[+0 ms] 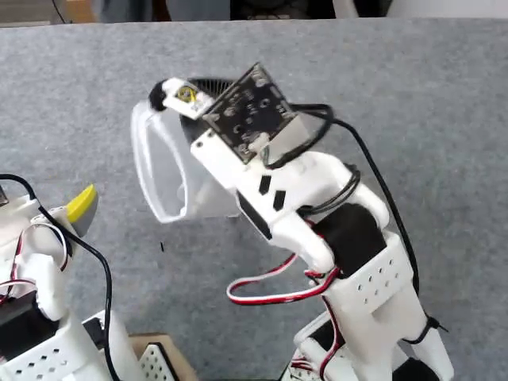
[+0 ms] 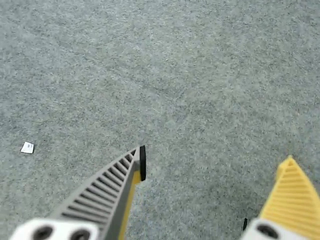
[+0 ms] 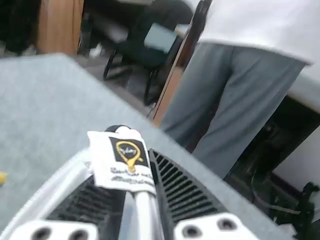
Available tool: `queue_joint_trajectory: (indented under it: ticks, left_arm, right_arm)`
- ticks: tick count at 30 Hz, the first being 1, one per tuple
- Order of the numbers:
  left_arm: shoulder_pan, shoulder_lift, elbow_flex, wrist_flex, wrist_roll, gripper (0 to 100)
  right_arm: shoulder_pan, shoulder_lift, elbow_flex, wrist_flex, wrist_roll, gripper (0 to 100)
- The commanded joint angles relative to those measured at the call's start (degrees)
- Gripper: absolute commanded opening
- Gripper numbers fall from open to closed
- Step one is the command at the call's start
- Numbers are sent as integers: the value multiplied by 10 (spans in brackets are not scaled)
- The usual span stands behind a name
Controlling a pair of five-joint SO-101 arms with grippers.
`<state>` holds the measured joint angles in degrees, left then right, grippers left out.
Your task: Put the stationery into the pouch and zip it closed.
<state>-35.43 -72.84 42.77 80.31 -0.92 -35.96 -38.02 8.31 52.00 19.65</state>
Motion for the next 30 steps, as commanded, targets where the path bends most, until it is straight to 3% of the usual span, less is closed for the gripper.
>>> queue_joint_trajectory:
  ticks: [1, 5, 9, 17, 21, 25, 30]
  left_arm:
    - [3, -4, 29, -53, -4, 404]
    - [-4, -4, 93, -116, -6, 404]
    - [-7, -4, 96, -127, -12, 404]
    - [-7, 2, 63, -121, -119, 404]
    - [14, 3, -20, -43, -120, 404]
    - [88, 3, -112, 54, -76, 404]
    - [172, 3, -196, 124, -50, 403]
  right_arm:
    - [-18, -7, -2, 49, 0, 12]
    - [-55, -20, -16, 106, 4, 12]
    - [-74, -57, -23, 117, 4, 12]
    - [-67, -108, -24, 146, 4, 12]
    - [-10, -109, -23, 164, 0, 12]
    - [45, -111, -22, 164, 0, 12]
    - [60, -112, -25, 197, 0, 12]
